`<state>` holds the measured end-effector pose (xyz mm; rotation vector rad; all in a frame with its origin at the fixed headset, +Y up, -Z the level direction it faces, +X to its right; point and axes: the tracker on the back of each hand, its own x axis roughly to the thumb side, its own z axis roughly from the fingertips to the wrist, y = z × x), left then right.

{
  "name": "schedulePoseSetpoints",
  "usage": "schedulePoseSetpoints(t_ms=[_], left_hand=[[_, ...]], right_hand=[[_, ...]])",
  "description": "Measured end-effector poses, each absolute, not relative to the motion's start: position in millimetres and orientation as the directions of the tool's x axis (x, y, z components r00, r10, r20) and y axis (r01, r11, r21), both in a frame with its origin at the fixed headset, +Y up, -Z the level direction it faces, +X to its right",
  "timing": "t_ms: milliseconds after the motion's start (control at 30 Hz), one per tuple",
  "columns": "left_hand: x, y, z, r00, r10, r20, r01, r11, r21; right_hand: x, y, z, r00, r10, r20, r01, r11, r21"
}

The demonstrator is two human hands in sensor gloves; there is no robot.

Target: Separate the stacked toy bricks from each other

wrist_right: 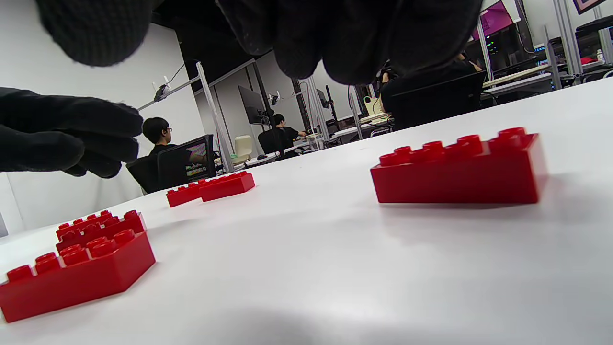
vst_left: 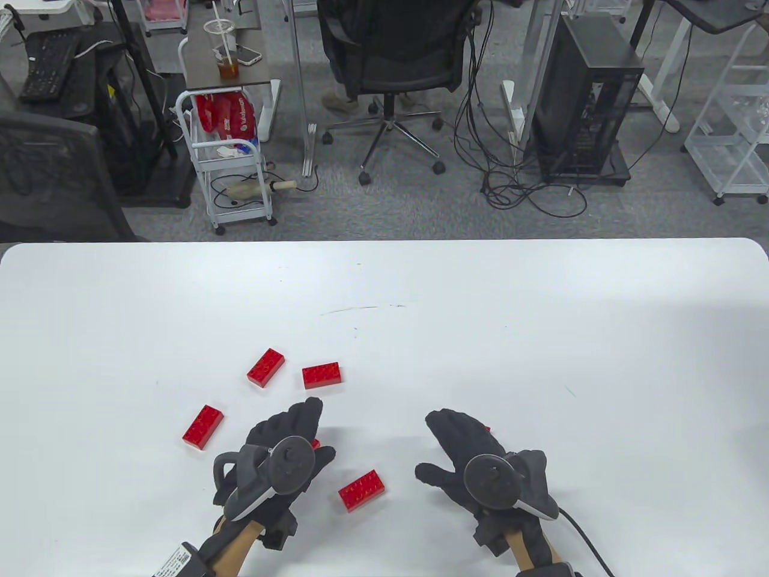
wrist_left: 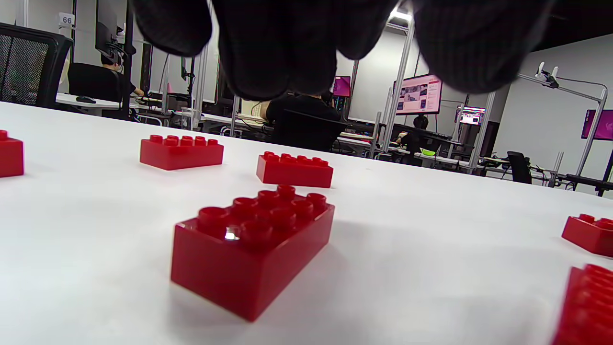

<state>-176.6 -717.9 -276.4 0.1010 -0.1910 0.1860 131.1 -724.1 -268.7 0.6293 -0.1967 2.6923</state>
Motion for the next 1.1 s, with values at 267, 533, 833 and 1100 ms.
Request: schedulePoseSetpoints(t_ms=[267,533,833,1100], left_hand=[[-168,-718,-273,0.971,0.132,0.197,-0.141,0.990,0.029],[-140,-723,-260,0.975,-0.012,0.221,0.039,0.993,-0.115],[-133,-724,-256,0.968,-0.040,0.246,0.066,0.993,-0.097],[-134,-724,-256,0.968,-0.042,0.249,0.072,0.991,-0.110]], right_hand=[[134,-725,-270,-0.836,0.313,0.451,-0.383,-0.921,-0.070],[142,-728,-276,-0.858,0.292,0.422,-0.356,-0.931,-0.079],[144,-729,-275,-0.858,0.286,0.426,-0.350,-0.934,-0.078],[146,-733,-278,-0.868,0.272,0.416,-0.328,-0.942,-0.068]])
